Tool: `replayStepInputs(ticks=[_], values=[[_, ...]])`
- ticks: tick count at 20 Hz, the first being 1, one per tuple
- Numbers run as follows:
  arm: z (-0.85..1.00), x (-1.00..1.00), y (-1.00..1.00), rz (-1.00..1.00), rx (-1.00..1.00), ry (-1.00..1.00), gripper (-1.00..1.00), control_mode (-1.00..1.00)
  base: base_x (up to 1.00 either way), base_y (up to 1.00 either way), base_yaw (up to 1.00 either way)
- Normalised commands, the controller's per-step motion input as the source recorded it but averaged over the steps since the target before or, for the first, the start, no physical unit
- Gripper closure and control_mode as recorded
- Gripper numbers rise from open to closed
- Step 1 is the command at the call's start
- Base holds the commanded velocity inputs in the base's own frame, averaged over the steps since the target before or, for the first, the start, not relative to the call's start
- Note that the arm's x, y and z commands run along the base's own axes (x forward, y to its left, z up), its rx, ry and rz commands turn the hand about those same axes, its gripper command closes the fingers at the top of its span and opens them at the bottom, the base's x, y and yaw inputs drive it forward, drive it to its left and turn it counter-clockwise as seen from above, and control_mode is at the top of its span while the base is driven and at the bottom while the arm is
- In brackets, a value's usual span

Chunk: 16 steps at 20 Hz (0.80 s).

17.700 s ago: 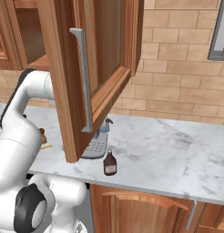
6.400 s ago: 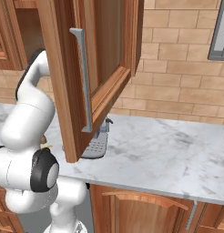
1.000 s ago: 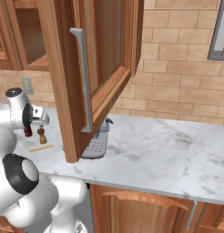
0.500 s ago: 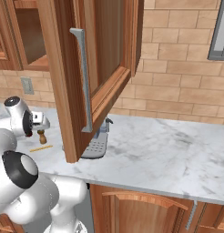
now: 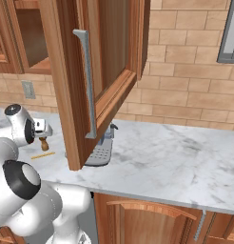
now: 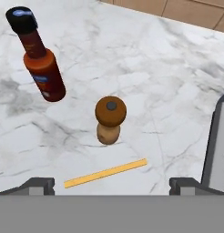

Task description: There are various items on the counter. Only move the condiments/shakers into the cabinet.

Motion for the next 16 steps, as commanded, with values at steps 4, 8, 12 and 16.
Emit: replayStepInputs(ticks=[4, 8, 12, 16], values=[[0.00, 0.05, 0.01, 0.00, 0.02, 0.00, -1.00, -1.00, 0.00, 0.00, 0.00], [-0.02, 0.17, 0.00, 0.00, 0.07, 0.00, -1.00, -1.00, 0.00, 0.00, 0.00], [-0.08, 0.22, 0.11, 0.00, 0.06, 0.00, -1.00, -1.00, 0.00, 0.00, 0.00], [-0.13, 0.24, 0.11, 0.00, 0.02, 0.00, -1.00, -1.00, 0.00, 0.00, 0.00]])
